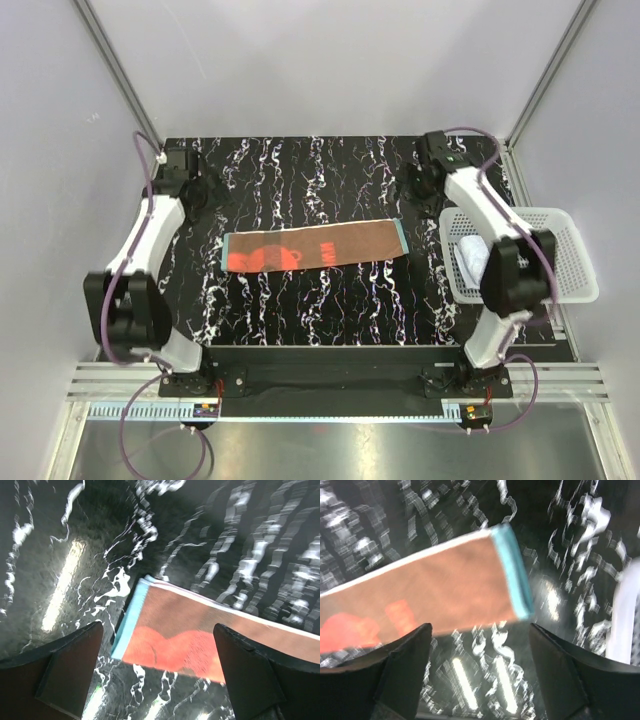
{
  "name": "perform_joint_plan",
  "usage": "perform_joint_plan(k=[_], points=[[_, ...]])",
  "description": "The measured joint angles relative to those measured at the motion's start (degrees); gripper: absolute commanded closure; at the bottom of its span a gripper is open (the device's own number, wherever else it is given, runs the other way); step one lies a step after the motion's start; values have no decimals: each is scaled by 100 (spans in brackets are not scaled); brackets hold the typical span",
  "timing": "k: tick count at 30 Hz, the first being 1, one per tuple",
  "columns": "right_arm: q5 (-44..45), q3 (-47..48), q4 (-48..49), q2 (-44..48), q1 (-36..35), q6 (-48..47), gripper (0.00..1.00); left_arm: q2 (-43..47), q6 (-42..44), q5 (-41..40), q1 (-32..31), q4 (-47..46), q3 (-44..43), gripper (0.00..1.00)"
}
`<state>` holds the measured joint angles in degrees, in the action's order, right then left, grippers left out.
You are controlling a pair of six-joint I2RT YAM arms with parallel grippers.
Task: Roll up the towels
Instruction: Fold the towel
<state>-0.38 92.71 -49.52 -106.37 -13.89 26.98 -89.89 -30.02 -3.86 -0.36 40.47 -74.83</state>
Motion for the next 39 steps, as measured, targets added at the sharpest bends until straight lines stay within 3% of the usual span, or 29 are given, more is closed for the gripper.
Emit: perform_joint_plan(k=[3,5,7,12,16,22,30,39], points=[[-234,-839,354,1014,-98,262,33,822,208,179,0,-166,428,1],[-293,-1263,577,1357,-247,417,50,1250,326,256,0,-212,754,1],[-343,-1670,715,1475,-428,599,57,1657,426,319,-2,-243,1165,1],[-293,-2463,828,1309,-581,955,50,2155,575,372,-4,-264,1921,1],[-96,-2629,833,1115,-564,1123,39,2151,636,382,-52,-278,1985,1],[157,-2629,994,809,-520,1283,32,2151,649,466,-83,-293,1985,1],[356,-2632,1305,496,-278,1340,38,2155,649,481,-149,-297,1985,1],[570,-2610,1534,146,-140,1316,56,2155,647,479,-229,-310,1991,1]])
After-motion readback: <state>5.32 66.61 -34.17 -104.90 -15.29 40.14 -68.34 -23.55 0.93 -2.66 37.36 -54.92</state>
